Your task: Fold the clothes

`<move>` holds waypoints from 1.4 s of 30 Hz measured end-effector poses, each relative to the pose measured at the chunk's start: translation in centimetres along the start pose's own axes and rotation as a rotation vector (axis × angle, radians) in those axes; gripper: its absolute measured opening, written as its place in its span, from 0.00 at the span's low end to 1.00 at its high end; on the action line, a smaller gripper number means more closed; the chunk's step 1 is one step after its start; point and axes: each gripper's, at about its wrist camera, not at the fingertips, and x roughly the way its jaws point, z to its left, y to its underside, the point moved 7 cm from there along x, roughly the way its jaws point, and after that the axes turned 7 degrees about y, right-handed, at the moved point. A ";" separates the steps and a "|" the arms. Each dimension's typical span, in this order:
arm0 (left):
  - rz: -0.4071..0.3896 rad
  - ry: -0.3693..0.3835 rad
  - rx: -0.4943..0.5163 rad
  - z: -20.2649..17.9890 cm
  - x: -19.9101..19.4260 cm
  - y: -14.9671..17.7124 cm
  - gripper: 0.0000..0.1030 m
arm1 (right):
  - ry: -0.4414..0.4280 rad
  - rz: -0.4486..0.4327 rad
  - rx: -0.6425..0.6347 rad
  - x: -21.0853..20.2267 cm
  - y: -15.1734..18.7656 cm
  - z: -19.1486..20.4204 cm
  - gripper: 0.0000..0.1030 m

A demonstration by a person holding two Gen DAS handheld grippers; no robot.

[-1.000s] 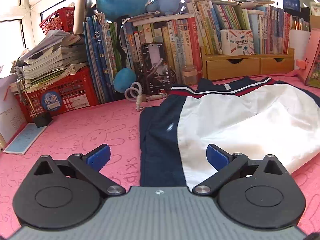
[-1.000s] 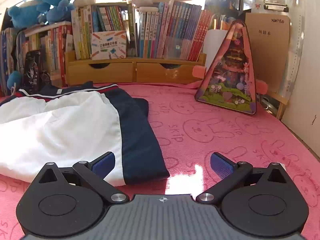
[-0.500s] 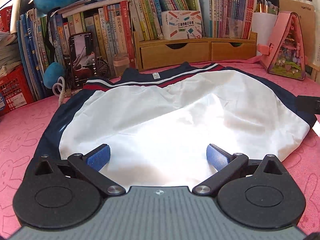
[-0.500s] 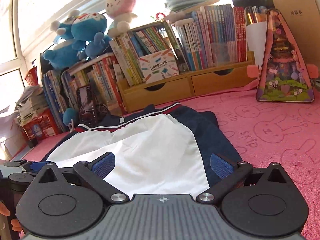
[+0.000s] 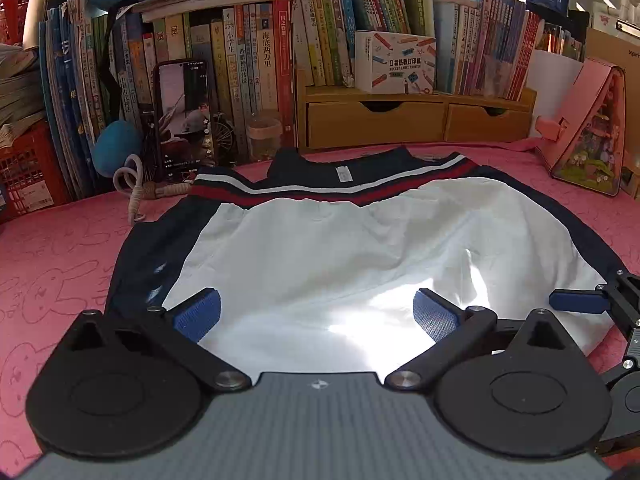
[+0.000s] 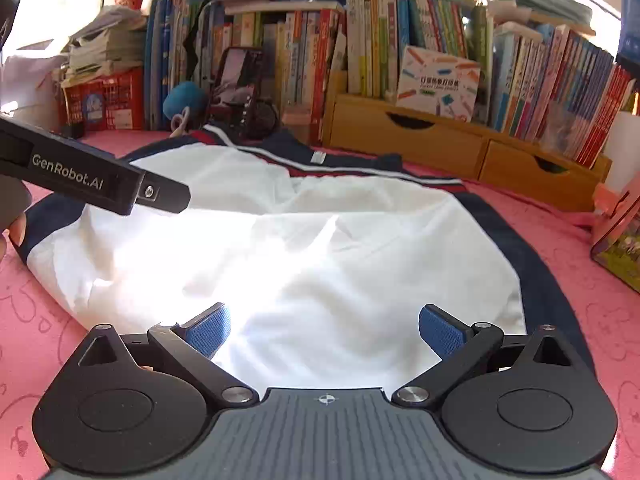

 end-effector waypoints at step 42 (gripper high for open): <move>0.074 0.054 0.089 0.3 4.7 -4.0 0.98 | -0.010 0.004 0.047 0.0 0.0 -1.4 1.00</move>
